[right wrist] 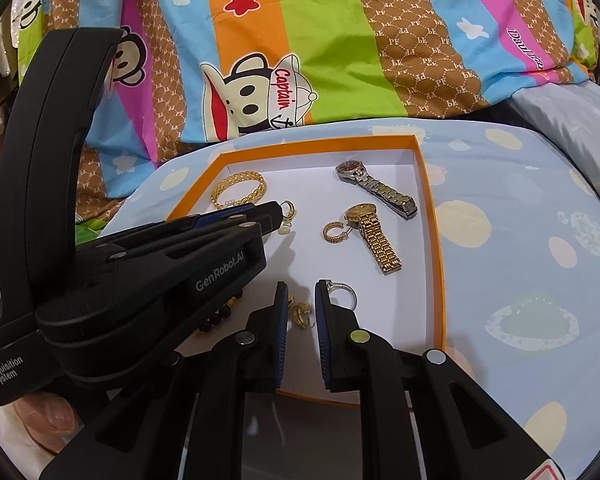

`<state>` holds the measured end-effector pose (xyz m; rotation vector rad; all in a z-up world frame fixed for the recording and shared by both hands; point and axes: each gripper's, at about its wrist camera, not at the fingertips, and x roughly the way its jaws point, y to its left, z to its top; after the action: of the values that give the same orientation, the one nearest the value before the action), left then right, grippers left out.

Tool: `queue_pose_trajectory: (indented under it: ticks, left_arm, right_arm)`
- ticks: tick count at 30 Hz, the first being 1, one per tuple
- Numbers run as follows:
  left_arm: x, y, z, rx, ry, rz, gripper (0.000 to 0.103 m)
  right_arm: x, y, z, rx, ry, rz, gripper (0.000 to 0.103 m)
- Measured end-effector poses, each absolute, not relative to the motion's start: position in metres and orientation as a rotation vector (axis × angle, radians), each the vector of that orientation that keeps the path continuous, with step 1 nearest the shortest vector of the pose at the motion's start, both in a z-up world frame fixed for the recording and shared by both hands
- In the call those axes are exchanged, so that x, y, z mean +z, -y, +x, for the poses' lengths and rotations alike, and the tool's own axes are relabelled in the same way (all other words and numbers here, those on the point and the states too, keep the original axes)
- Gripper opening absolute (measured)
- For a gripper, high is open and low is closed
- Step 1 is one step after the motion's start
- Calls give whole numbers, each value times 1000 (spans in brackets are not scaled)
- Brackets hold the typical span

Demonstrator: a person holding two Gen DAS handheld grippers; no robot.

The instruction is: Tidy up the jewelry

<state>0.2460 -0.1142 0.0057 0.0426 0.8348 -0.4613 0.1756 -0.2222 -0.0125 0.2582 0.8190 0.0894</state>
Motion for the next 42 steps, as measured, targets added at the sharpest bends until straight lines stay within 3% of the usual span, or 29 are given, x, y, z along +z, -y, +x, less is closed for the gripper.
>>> queue_pose_trajectory:
  ticks: [18, 29, 33, 42]
  left_arm:
    - [7, 111, 242, -448, -827, 43, 14]
    - [8, 63, 203, -369, -809, 23, 15]
    - [1, 50, 196, -347, -844, 10, 15]
    - [-1, 48, 161, -357, -841, 58, 15]
  right_arm:
    - [-12, 223, 175, 91, -818, 263, 13]
    - [-12, 219, 167, 74, -832, 219, 13]
    - [-10, 220, 156, 43, -823, 206, 22]
    - [-9, 217, 126, 28, -831, 194, 21]
